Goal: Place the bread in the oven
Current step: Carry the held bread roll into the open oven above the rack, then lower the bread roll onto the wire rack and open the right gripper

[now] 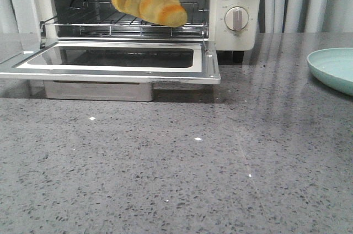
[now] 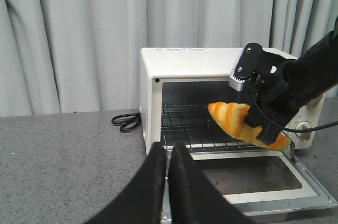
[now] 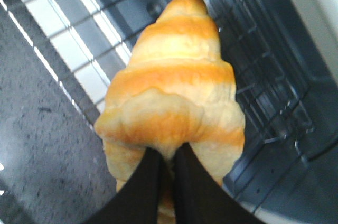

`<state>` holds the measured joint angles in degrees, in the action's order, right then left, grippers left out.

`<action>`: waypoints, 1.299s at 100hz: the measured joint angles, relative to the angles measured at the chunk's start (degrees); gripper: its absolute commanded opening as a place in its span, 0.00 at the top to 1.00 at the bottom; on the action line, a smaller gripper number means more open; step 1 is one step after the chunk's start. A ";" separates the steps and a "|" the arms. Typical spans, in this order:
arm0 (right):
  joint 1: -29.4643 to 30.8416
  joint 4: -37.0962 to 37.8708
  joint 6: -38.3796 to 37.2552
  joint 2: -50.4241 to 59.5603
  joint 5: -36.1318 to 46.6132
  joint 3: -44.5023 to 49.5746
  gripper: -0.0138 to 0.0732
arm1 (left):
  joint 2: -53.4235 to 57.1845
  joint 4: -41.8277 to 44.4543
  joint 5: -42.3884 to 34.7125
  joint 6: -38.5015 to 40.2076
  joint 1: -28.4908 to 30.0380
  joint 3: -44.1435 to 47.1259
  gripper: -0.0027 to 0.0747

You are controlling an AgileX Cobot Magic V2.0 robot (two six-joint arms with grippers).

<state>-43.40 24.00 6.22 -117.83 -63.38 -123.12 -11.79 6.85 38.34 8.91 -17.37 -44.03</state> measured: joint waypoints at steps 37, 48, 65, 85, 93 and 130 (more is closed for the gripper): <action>0.02 3.68 0.22 -0.03 7.46 0.00 0.92 | 0.00 0.00 0.12 0.00 0.00 0.00 0.99; 0.23 3.79 0.22 -0.03 8.52 0.00 0.92 | 0.00 0.00 0.12 0.00 0.00 0.00 0.99; 0.37 3.91 0.22 -0.03 8.96 0.00 0.84 | 0.00 0.00 0.12 0.00 0.00 0.00 0.99; 0.37 3.91 0.35 -0.03 9.44 0.00 0.51 | 0.00 0.00 0.12 0.00 0.00 0.00 0.99; 0.37 3.91 0.35 -0.03 10.22 0.00 0.48 | 0.00 0.00 0.12 0.00 0.00 0.00 0.99; 0.37 4.01 0.35 -0.03 11.15 0.00 0.48 | 0.00 0.00 0.24 0.00 0.00 0.00 0.99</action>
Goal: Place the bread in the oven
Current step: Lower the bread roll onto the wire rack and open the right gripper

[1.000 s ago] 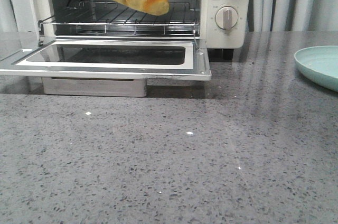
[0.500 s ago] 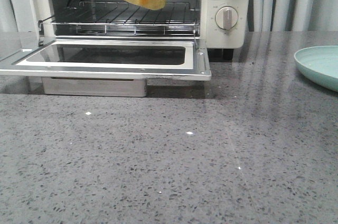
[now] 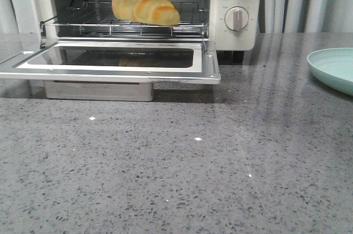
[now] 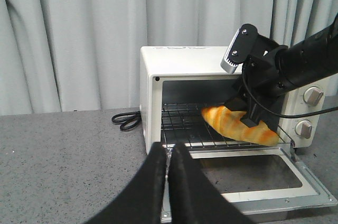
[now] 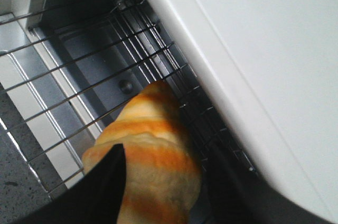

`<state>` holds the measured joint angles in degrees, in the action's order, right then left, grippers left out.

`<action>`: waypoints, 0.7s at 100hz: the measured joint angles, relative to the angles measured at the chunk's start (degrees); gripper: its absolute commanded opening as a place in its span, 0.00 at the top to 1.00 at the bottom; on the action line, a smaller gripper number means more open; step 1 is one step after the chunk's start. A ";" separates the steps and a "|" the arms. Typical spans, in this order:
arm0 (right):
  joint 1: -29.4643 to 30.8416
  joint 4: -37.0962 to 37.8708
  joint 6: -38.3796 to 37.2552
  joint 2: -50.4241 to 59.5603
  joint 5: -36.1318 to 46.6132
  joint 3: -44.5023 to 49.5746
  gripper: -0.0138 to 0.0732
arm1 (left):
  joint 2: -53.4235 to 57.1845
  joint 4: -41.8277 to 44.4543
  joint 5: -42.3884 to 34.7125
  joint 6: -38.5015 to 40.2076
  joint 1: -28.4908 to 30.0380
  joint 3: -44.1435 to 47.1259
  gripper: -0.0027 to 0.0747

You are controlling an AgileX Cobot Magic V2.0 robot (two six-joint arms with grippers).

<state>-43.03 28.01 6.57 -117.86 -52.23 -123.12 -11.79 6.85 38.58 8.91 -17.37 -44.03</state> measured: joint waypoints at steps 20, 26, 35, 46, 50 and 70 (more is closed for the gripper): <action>0.00 0.00 0.00 0.00 0.12 0.00 0.48 | 0.00 0.00 0.00 0.00 0.00 0.00 0.99; 0.00 0.10 0.00 0.00 0.01 0.00 0.48 | 0.11 0.00 0.11 0.00 0.00 0.00 0.99; -0.24 0.10 0.00 0.00 -1.00 0.00 0.48 | 0.67 0.00 0.61 0.00 0.00 0.00 0.99; -0.97 0.10 0.00 0.00 -2.29 0.00 0.48 | 3.39 0.00 1.29 0.00 0.00 0.00 0.99; -1.22 0.10 0.00 0.00 -2.86 -0.11 0.48 | 4.81 0.00 1.39 0.00 0.00 -0.09 0.99; -4.13 0.10 0.00 0.00 -6.94 -2.25 0.48 | 11.60 0.00 3.46 0.00 0.00 -0.22 0.99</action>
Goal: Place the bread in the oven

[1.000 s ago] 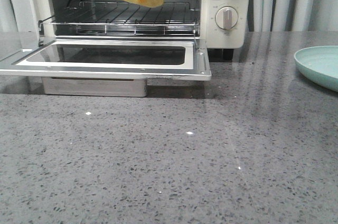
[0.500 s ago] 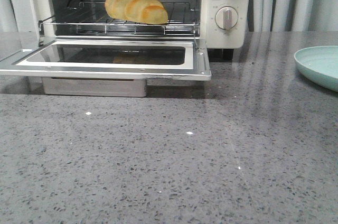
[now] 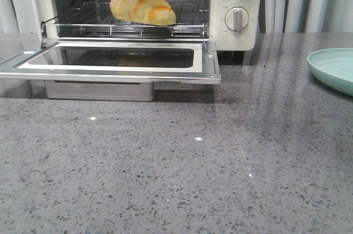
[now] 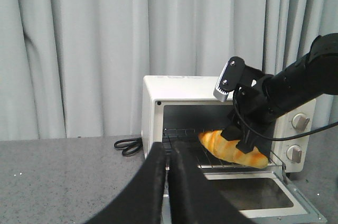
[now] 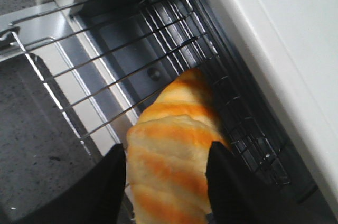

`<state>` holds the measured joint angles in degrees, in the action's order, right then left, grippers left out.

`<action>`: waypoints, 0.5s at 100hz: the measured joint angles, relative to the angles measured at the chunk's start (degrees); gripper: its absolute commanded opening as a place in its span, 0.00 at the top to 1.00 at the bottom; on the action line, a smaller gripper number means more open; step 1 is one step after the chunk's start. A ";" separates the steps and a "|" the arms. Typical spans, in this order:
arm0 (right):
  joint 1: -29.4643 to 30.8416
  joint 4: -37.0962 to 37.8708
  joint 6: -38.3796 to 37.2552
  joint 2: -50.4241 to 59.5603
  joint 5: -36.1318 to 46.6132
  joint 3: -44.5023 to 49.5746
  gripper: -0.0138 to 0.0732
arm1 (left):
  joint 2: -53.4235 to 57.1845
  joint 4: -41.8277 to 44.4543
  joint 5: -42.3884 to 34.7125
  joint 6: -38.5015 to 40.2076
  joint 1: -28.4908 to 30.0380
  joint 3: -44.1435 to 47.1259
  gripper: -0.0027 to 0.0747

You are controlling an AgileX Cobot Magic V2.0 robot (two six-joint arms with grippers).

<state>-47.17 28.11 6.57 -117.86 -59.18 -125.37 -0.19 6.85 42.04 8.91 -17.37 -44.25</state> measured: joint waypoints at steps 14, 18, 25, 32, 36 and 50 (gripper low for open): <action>-2.50 -0.37 0.11 0.00 -4.47 -2.68 0.48 | 0.33 0.13 2.91 0.21 1.75 -0.12 0.99; -3.25 -0.59 0.11 0.00 -5.63 -3.53 0.48 | 0.33 0.13 3.87 0.42 2.78 -0.12 0.99; -4.33 -1.12 0.11 0.00 -7.96 -4.64 0.48 | 0.33 -0.53 4.95 0.74 4.95 0.53 0.99; -5.39 -1.66 0.11 0.11 -10.02 -5.06 0.48 | 0.33 -1.89 4.70 0.99 7.62 1.52 0.99; -5.89 -1.95 0.11 0.22 -11.19 -5.20 0.48 | 0.33 -2.87 4.04 0.96 9.06 2.21 0.99; -6.85 -2.30 0.11 1.28 -12.39 -5.20 0.48 | 0.33 -6.44 -1.97 -1.96 14.30 6.94 0.99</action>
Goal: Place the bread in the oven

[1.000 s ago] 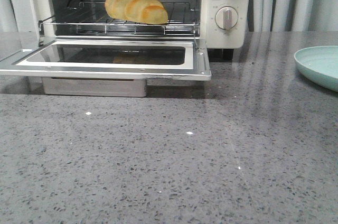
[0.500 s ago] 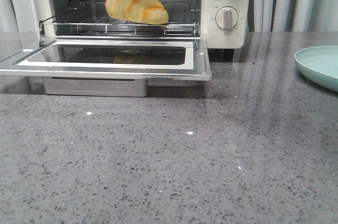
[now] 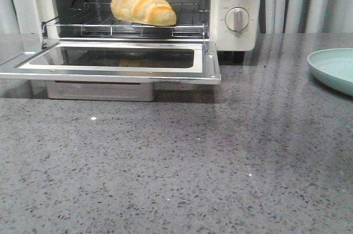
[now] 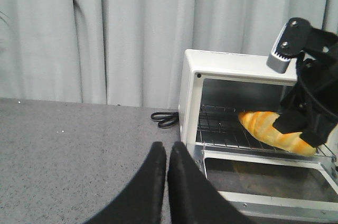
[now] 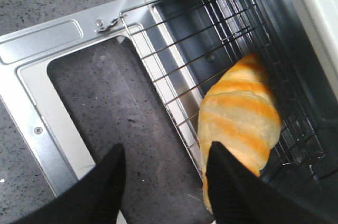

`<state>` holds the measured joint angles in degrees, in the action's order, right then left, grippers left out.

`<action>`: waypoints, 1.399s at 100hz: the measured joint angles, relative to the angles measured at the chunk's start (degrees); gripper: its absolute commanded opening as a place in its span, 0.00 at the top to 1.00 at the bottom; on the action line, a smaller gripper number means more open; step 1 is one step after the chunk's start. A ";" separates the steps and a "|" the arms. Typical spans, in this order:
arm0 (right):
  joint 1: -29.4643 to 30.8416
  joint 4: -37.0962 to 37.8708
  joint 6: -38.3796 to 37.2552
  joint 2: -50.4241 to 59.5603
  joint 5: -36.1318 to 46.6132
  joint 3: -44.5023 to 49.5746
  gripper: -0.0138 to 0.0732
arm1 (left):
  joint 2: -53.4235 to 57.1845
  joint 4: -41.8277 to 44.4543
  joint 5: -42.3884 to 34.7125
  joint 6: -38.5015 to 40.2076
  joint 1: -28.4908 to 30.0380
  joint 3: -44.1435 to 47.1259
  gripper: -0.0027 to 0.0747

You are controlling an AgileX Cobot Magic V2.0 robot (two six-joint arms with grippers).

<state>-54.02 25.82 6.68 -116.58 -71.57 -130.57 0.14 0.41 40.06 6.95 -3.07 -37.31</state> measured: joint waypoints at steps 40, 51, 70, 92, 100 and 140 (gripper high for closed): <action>-0.20 -2.38 -2.12 6.14 -0.65 -0.09 0.48 | 0.00 -6.38 -24.76 -2.41 3.02 25.25 0.99; -0.20 -2.60 -2.56 7.89 -0.81 0.20 0.48 | 0.00 -6.38 -28.35 -2.41 3.02 30.06 0.99; -0.20 -2.60 -2.71 11.65 -0.91 4.37 0.48 | 0.00 -6.38 -30.65 -2.41 3.02 34.72 0.99; -0.20 -2.63 -4.44 15.80 -1.03 9.97 0.48 | 0.00 -6.38 -30.74 -2.41 3.02 37.27 0.99; -0.20 -2.63 -4.67 17.10 -1.03 11.31 0.48 | 0.00 -6.38 -30.99 -2.41 3.02 37.27 0.99; -0.20 -2.63 -6.68 25.63 -1.03 18.68 0.59 | 0.00 -6.38 -31.52 -2.41 3.02 37.27 0.99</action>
<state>-54.21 23.18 0.00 -90.95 -72.60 -111.89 0.14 -5.97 8.54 4.54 -0.05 -0.03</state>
